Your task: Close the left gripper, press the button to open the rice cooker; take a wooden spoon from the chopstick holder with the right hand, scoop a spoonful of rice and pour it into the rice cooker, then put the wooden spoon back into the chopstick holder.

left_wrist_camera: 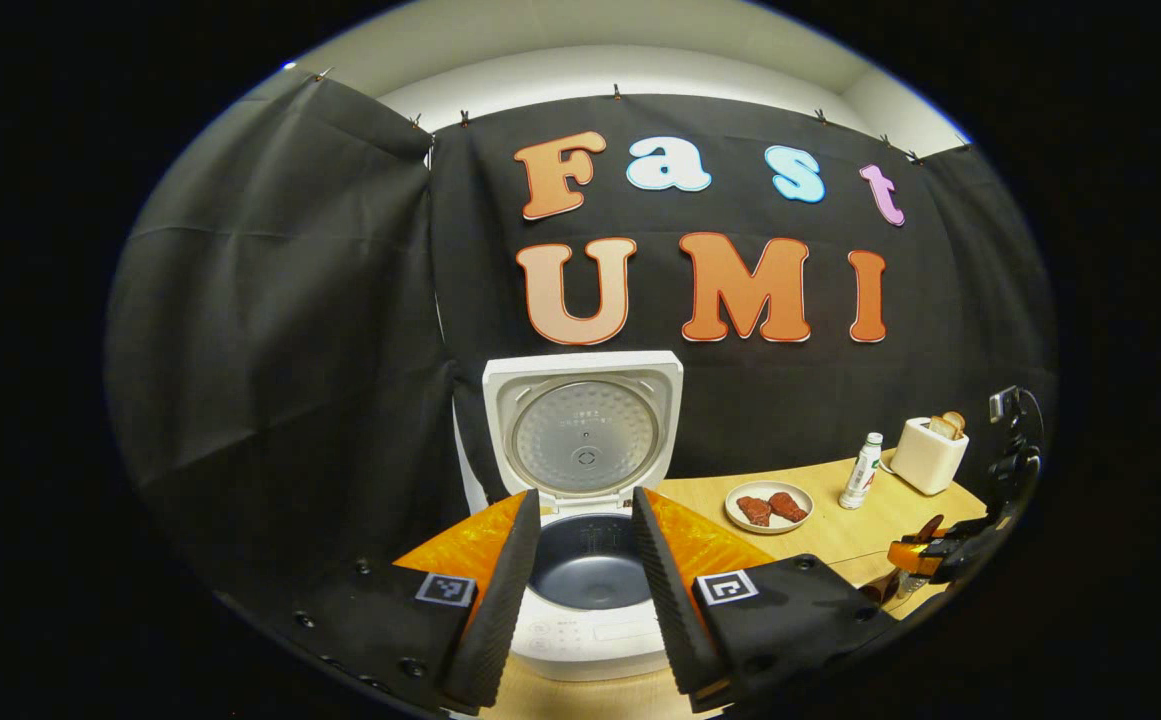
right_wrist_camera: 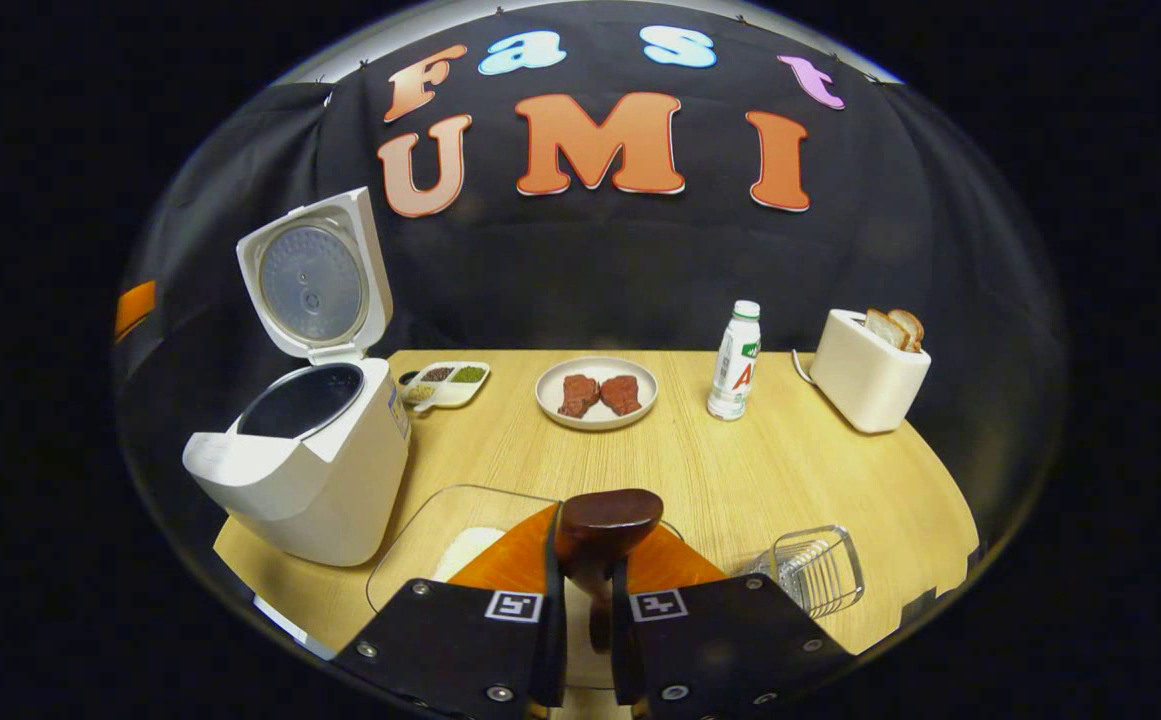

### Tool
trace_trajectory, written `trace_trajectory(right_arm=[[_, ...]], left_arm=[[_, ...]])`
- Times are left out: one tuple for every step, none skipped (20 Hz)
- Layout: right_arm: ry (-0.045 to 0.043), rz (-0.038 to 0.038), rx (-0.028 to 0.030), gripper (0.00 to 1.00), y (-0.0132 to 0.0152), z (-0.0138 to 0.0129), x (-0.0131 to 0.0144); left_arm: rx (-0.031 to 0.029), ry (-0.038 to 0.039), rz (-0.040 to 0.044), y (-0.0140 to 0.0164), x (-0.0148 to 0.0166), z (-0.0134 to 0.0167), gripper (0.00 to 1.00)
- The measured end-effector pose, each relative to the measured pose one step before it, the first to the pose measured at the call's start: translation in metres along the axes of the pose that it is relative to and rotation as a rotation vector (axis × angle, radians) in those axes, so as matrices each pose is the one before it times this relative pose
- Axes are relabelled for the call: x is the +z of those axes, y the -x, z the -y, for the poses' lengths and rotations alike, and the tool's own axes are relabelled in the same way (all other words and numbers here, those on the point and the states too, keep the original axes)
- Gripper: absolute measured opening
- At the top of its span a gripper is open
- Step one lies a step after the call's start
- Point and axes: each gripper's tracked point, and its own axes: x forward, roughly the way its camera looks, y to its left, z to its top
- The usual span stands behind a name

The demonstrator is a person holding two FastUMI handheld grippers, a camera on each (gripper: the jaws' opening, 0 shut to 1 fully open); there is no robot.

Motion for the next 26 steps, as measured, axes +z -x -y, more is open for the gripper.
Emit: trace_trajectory(right_arm=[[-0.02001, -0.00039, 0.00168, 0.18, -0.00138, -0.00119, 0.00040], [-0.04059, -0.00515, 0.00372, 0.17, -0.00119, -0.00188, -0.00254], [-0.05773, -0.01104, 0.00983, 0.18, -0.00141, -0.00279, -0.00228], [-0.06716, -0.01548, 0.01048, 0.18, -0.00114, -0.00229, -0.00487], [-0.06374, -0.00797, 0.00401, 0.17, -0.00099, -0.00380, -0.00332], [-0.03124, 0.00238, -0.00439, 0.18, -0.00098, -0.00125, -0.00027], [-0.01594, 0.00601, -0.00693, 0.18, -0.00055, -0.00019, -0.00049], [-0.00998, 0.00223, -0.00604, 0.18, 0.00040, -0.00123, -0.00079], [-0.01747, -0.00143, 0.00045, 0.18, 0.00041, -0.00300, -0.00141], [-0.02739, -0.00732, 0.00581, 0.18, -0.00067, -0.00322, -0.00231], [-0.04067, -0.00745, 0.00636, 0.18, -0.00111, -0.00431, -0.00155], [-0.04039, -0.00725, 0.00546, 0.18, -0.00221, -0.00317, -0.00093], [-0.04025, -0.00748, 0.00538, 0.17, -0.00286, -0.00308, -0.00112], [-0.04245, -0.00846, 0.00587, 0.17, -0.00142, -0.00170, -0.00142], [-0.04356, -0.00512, 0.00714, 0.17, -0.00116, 0.00014, 0.00044], [-0.04776, -0.00925, 0.00378, 0.18, -0.00180, 0.00147, -0.00042], [-0.05172, -0.00418, 0.00008, 0.17, -0.00212, 0.00203, 0.00120], [-0.05403, -0.00534, -0.00252, 0.13, -0.00217, 0.00466, 0.00096], [-0.05907, -0.00595, 0.00022, 0.17, -0.00048, 0.00257, 0.00112], [-0.05505, -0.00533, 0.00311, 0.18, -0.00218, 0.00220, 0.00085], [-0.04750, -0.00603, 0.00694, 0.18, 0.00084, 0.00136, 0.00000], [-0.03599, -0.00230, 0.00693, 0.17, -0.00071, 0.00143, 0.00013], [-0.02398, -0.00175, 0.00179, 0.17, -0.00250, 0.00106, 0.00113], [-0.01257, -0.00485, 0.00378, 0.17, -0.00127, 0.00192, -0.00102], [-0.02131, -0.00979, 0.00658, 0.18, -0.00161, 0.00098, -0.00081], [-0.02883, -0.01242, 0.01053, 0.18, 0.00027, -0.00081, -0.00262]], left_arm=[[0.00020, -0.00548, -0.00391, -0.00061, -0.00074, -0.00070, 0.66], [-0.00226, -0.00374, -0.00254, 0.00021, -0.00060, -0.00043, 0.66], [-0.00499, -0.00374, -0.00463, -0.00012, -0.00136, 0.00049, 0.66], [-0.00158, -0.00627, -0.00363, 0.00090, -0.00240, -0.00004, 0.66], [0.00029, -0.00576, -0.00351, 0.00115, -0.00013, -0.00221, 0.66], [0.00020, -0.00444, -0.00147, -0.00008, 0.00006, -0.00215, 0.62], [0.00083, -0.00229, 0.00115, 0.00178, -0.00025, -0.00156, 0.66], [-0.00217, -0.00192, -0.00277, -0.00031, -0.00070, -0.00168, 0.62], [0.00133, -0.00277, -0.00125, 0.00063, -0.00124, -0.00156, 0.62], [0.00013, -0.00319, -0.00367, 0.00018, -0.00166, -0.00243, 0.62], [0.00655, -0.00260, -0.00127, 0.00161, -0.00020, -0.00502, 0.62], [0.00316, 0.00064, -0.00420, -0.00045, -0.00137, -0.00443, 0.66], [0.00223, 0.00093, -0.00208, 0.00159, -0.00271, -0.00136, 0.66], [0.00239, -0.00079, -0.00172, -0.00036, 0.00030, -0.00288, 0.66], [0.00233, -0.00484, 0.00038, 0.00257, -0.00111, -0.00395, 0.66], [0.00513, -0.00512, 0.00349, 0.00021, 0.00143, -0.00410, 0.66], [0.00352, -0.00375, -0.00004, -0.00017, 0.00006, -0.00277, 0.62], [0.00567, -0.00112, 0.00161, 0.00019, 0.00083, -0.00292, 0.62], [0.00089, 0.00223, -0.00124, 0.00122, -0.00175, -0.00142, 0.66], [0.00274, 0.00136, 0.00036, 0.00003, -0.00012, -0.00208, 0.66], [-0.00065, 0.00040, -0.00060, -0.00038, -0.00065, -0.00056, 0.66], [0.00139, -0.00163, 0.00121, 0.00002, 0.00055, 0.00008, 0.66], [-0.00159, -0.00166, 0.00077, -0.00163, 0.00050, 0.00108, 0.66], [-0.00078, -0.00169, 0.00217, -0.00062, -0.00045, 0.00083, 0.66], [-0.00299, -0.00114, 0.00088, -0.00084, 0.00181, 0.00182, 0.66], [-0.00116, -0.00143, 0.00180, -0.00066, 0.00135, 0.00234, 0.66]])
